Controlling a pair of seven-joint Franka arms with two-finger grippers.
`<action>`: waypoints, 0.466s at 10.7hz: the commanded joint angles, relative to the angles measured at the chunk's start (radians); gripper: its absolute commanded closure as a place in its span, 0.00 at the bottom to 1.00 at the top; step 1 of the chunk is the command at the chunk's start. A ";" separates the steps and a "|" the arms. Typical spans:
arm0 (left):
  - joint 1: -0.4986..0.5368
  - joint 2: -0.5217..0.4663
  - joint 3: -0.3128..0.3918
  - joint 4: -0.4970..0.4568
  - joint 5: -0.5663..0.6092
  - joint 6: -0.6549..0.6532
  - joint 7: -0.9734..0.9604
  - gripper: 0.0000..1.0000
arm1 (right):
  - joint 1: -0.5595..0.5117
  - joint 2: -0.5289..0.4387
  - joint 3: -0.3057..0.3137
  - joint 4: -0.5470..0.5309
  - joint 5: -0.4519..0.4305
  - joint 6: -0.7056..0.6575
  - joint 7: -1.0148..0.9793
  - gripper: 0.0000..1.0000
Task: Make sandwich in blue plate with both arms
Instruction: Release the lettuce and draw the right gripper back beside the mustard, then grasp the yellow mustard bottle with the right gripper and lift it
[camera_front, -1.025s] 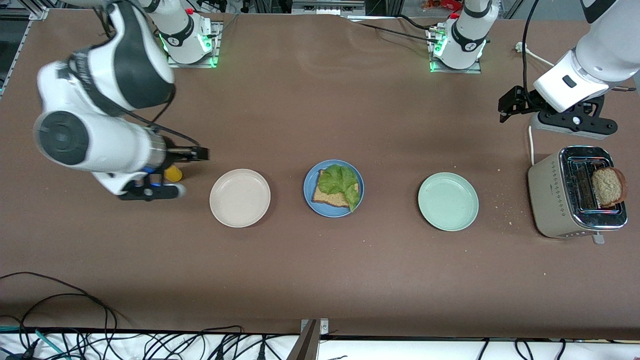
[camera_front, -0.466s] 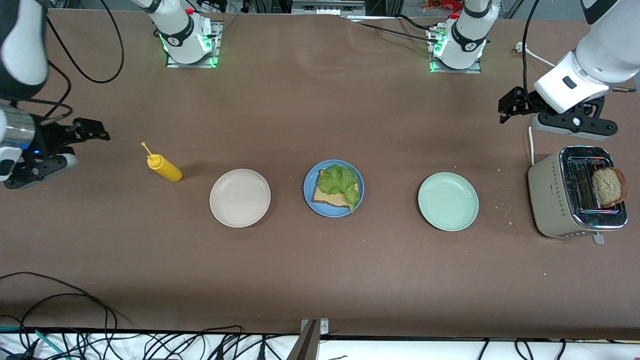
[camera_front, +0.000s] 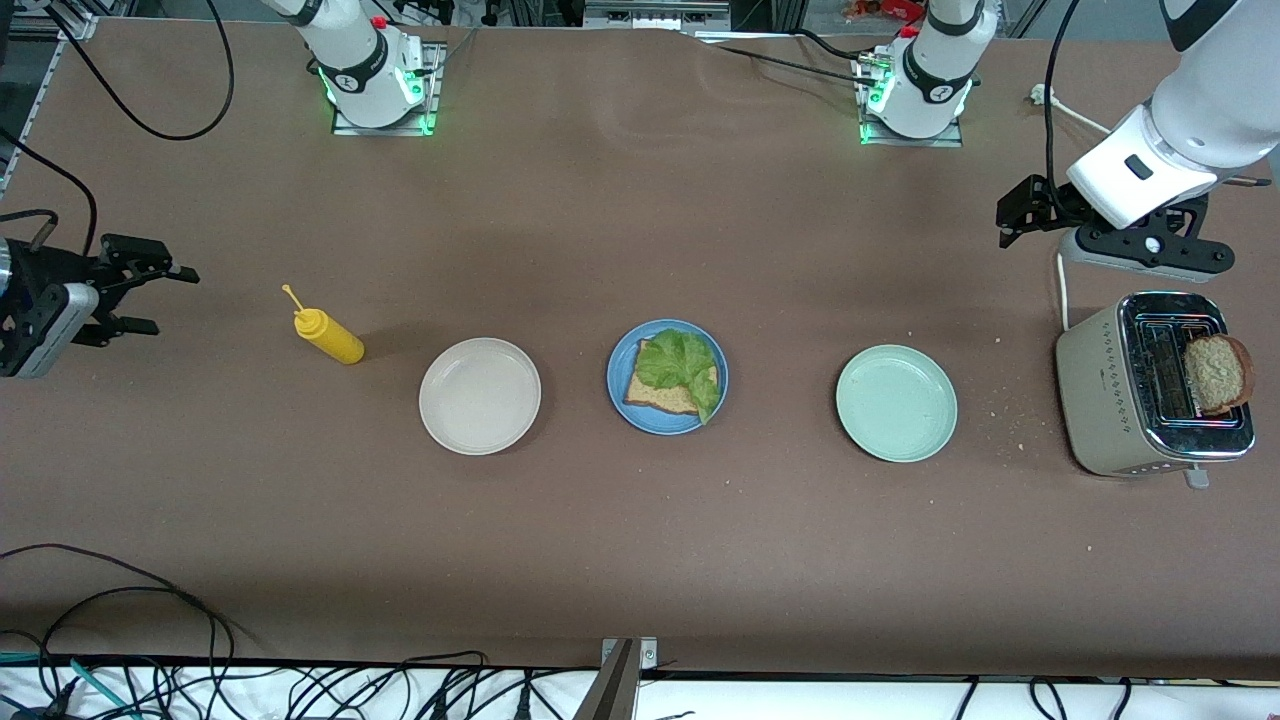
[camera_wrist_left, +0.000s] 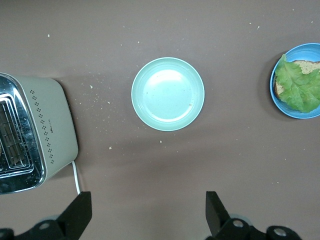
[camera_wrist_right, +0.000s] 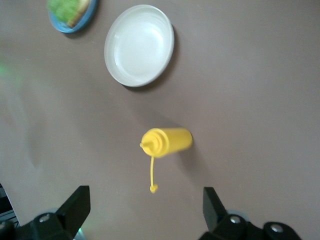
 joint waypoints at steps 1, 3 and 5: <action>0.007 0.012 0.000 0.023 -0.022 -0.008 0.005 0.00 | -0.056 0.026 -0.010 -0.128 0.241 0.012 -0.391 0.00; 0.007 0.012 0.000 0.023 -0.022 -0.008 0.005 0.00 | -0.105 0.069 -0.010 -0.146 0.345 -0.018 -0.615 0.00; 0.007 0.012 0.000 0.023 -0.022 -0.008 0.004 0.00 | -0.179 0.149 -0.008 -0.143 0.431 -0.093 -0.779 0.00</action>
